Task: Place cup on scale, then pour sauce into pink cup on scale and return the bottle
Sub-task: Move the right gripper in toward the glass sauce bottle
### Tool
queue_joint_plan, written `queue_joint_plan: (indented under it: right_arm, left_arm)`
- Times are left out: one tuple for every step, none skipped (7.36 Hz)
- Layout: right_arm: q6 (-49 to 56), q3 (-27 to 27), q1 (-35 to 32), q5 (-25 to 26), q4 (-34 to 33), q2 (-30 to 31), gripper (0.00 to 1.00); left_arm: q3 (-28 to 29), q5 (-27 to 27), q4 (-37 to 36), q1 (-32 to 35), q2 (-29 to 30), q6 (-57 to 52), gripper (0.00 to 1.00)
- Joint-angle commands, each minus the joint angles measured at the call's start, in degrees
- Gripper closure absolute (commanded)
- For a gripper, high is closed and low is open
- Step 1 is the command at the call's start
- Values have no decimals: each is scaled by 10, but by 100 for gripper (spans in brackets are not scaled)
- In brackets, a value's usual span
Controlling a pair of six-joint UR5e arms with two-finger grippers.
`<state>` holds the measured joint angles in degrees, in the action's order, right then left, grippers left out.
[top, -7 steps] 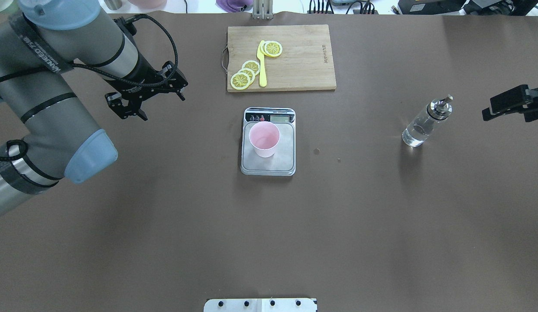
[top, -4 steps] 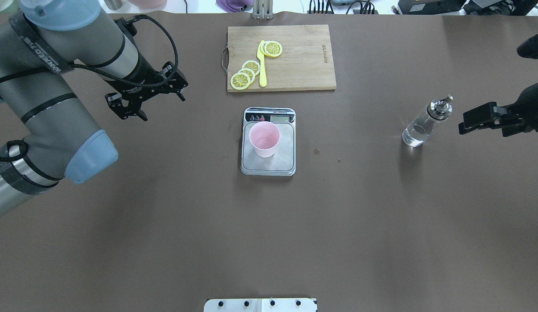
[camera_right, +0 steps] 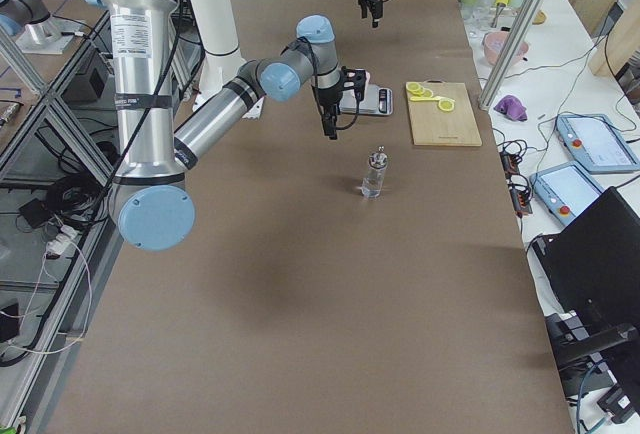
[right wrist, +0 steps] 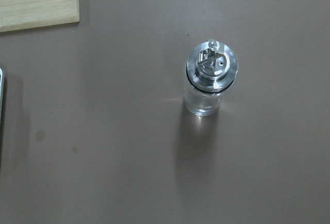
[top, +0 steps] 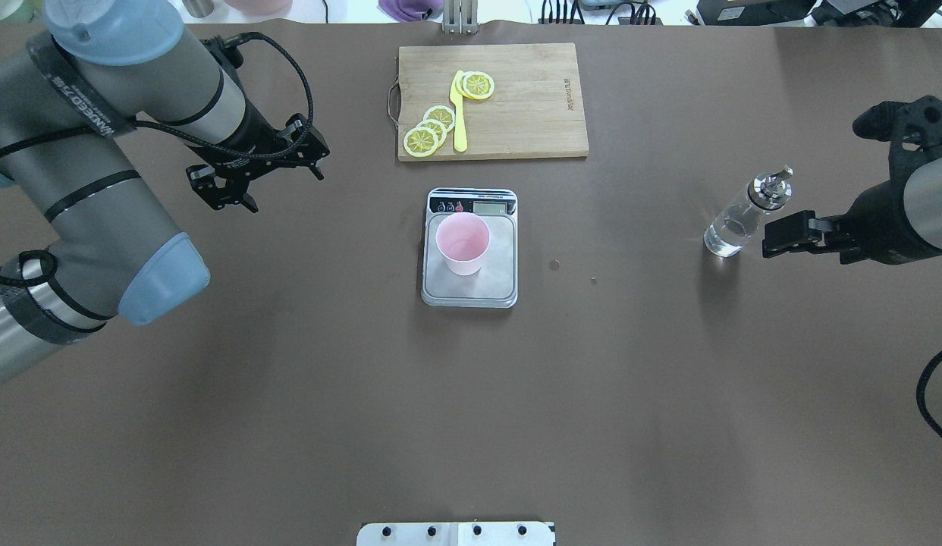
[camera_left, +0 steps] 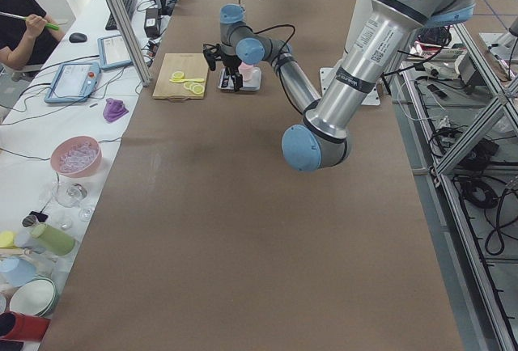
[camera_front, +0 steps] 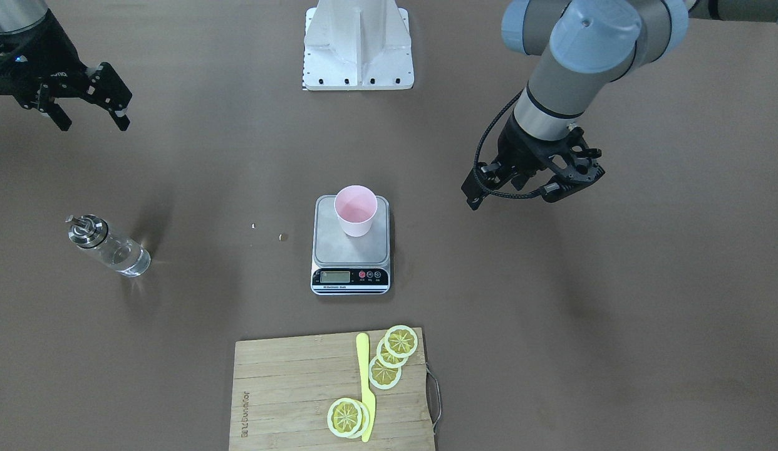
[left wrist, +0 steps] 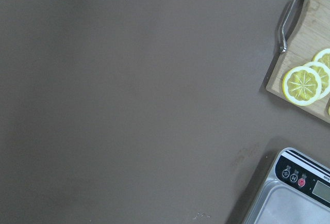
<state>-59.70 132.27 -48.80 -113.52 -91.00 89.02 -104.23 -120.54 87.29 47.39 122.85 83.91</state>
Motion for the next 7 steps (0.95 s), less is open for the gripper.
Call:
queue_joint_plan:
  right_arm:
    - [-18,3,27,50,4,2,0]
    - [-18,4,30,70,4,3,0]
    - [-18,8,32,91,4,7,0]
    - [-18,12,38,111,5,13,0]
    - [-18,13,48,133,4,17,0]
    - [-18,13,55,149,12,20,0]
    - [-17,11,57,154,67,52,0]
  left_arm:
    - [0,0,2,-1,-4,-1,1]
    - [1,0,4,-2,-5,-1,1]
    - [1,0,4,-4,-4,-1,1]
    - [1,0,6,-4,-5,-1,1]
    - [0,0,6,-4,-5,-1,1]
    - [1,0,6,-4,-6,-1,1]
    - [0,0,6,-4,-6,-1,1]
